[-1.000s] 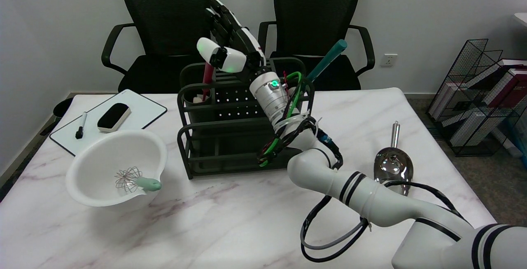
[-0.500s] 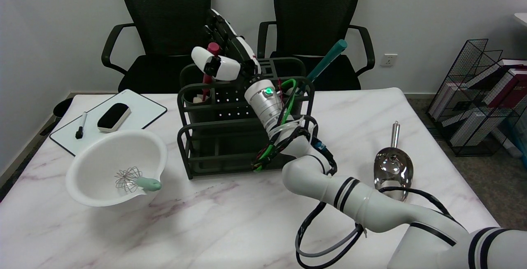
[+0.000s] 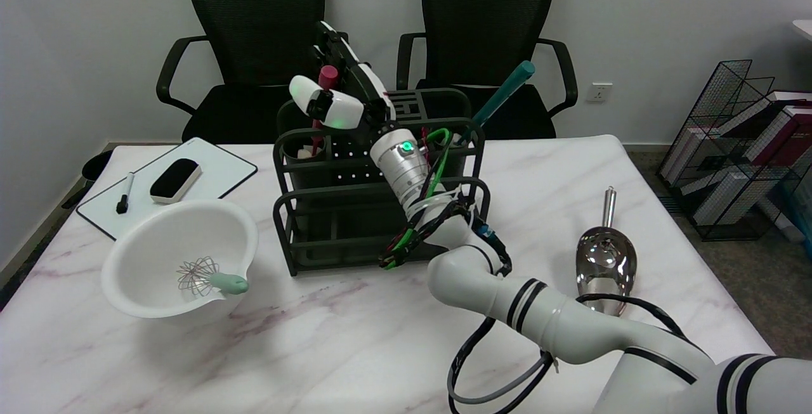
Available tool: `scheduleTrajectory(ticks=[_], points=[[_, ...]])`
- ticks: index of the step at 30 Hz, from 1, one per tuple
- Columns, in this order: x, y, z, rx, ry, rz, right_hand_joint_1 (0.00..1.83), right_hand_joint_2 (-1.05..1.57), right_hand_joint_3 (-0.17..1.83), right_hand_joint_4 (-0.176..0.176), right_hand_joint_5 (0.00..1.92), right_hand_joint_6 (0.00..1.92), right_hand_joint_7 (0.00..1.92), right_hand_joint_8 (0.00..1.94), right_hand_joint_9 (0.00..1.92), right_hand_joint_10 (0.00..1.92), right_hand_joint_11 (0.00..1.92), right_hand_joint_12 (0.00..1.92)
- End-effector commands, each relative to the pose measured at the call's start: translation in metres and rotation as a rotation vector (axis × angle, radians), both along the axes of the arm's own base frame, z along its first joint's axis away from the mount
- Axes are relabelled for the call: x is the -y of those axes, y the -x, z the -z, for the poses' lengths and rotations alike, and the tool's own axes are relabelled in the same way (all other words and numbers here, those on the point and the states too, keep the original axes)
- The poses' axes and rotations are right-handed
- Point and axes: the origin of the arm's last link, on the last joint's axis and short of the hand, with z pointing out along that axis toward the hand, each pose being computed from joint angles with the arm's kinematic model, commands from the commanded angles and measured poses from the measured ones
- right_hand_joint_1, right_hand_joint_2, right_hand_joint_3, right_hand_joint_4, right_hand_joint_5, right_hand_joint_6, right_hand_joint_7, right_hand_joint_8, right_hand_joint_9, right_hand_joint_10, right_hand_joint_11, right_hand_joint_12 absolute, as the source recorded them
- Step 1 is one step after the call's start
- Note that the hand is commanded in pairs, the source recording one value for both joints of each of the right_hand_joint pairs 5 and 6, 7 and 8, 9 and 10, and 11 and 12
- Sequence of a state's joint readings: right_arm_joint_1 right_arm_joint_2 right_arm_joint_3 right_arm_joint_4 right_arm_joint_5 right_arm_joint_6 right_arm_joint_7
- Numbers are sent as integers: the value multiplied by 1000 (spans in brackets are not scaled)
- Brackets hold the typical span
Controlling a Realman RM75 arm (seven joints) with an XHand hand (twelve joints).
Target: Pick up the blue sponge bottle brush.
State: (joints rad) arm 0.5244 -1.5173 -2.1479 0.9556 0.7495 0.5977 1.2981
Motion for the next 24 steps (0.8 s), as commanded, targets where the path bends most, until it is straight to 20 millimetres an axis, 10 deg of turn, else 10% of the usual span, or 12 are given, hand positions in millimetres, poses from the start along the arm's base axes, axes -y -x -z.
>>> scheduleTrajectory(ticks=[1,24], points=[[-2,1,10,17,-8,5,1040,247,1358,0,0,0,0,0,65,65,0,0],[-1,2,14,42,-11,22,1058,345,1347,0,0,0,0,0,295,295,470,470]])
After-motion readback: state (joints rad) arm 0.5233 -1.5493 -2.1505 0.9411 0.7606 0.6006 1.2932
